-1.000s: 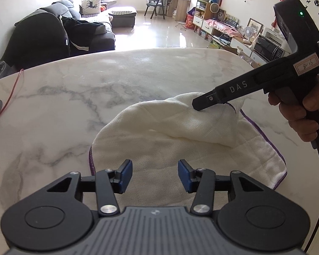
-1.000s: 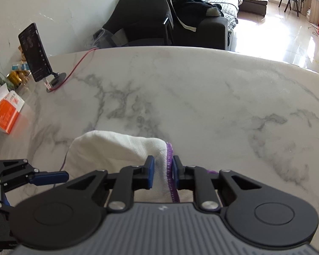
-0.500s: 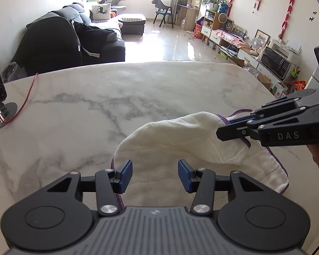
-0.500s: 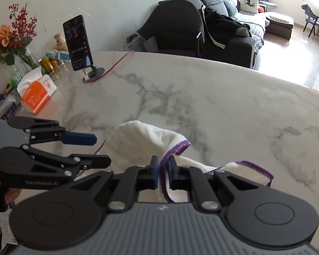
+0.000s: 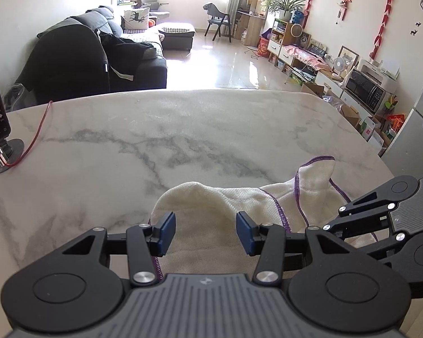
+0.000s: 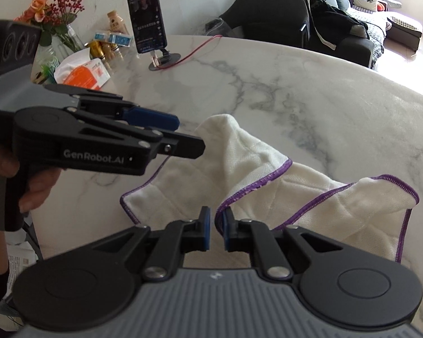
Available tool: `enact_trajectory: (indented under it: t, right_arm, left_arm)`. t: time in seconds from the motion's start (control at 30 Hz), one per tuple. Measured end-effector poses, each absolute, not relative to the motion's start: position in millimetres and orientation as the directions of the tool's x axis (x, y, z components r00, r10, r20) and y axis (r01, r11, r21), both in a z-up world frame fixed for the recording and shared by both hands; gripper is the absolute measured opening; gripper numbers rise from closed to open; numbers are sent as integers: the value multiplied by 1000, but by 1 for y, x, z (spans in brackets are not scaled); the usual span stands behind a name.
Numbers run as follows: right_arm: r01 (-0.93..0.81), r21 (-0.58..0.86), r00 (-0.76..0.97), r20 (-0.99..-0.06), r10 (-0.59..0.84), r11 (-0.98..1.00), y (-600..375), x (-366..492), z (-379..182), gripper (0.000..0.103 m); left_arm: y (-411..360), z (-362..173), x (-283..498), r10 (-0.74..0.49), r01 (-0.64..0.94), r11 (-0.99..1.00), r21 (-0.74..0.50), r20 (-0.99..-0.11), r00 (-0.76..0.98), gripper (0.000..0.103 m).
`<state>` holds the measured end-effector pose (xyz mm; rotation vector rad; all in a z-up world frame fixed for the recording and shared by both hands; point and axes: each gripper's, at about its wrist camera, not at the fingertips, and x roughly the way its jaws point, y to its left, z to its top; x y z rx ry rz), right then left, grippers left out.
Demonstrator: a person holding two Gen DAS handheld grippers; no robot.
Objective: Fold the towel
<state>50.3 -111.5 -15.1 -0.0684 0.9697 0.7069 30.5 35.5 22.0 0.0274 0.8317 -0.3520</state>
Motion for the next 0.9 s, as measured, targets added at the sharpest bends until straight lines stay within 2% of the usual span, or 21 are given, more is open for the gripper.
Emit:
enact_trajectory:
  t: [0.17, 0.37, 0.53, 0.9]
  right_arm:
    - [-587, 259, 326, -792, 517, 767, -106, 45, -26, 10]
    - [-589, 271, 312, -793, 523, 761, -106, 44, -25, 16]
    - [-569, 287, 326, -782, 531, 771, -115, 46, -20, 16]
    - [-456, 338, 382, -761, 524, 823, -137, 79, -13, 20]
  left_arm:
    - [31, 21, 32, -302, 325, 939, -115, -729, 614, 49]
    - [16, 9, 39, -312, 360, 927, -106, -750, 584, 49]
    - [10, -10, 41, -260, 350, 935, -60, -787, 560, 49]
    - [20, -19, 34, -246, 340, 939, -51, -792, 559, 49]
